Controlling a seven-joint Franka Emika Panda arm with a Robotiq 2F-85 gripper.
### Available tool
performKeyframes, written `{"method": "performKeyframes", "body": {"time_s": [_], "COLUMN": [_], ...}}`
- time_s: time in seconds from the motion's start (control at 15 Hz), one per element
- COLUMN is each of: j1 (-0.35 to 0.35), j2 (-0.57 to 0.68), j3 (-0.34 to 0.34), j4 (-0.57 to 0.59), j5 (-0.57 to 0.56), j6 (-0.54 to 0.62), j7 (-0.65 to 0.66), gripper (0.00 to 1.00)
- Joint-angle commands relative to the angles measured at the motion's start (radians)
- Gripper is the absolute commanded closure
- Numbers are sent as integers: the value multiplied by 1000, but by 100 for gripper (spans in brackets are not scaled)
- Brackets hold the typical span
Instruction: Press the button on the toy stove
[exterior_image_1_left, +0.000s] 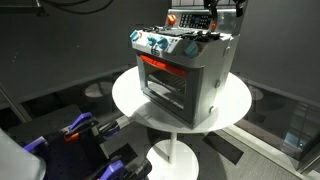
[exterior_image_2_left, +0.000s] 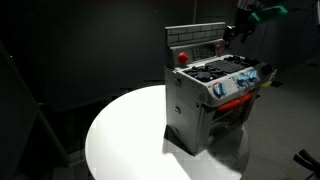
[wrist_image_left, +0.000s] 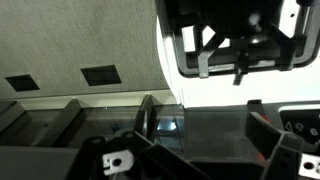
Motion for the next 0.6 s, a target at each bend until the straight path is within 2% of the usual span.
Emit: {"method": "performKeyframes", "body": {"time_s": [0.0,0.53], "j1": [1,4], "j2": [-2,19], "j3": [12,20], "j4": [13,35], "j5": [20,11], "j6": [-29,-24], "j7": [-13,-5], "gripper": [0,0]}}
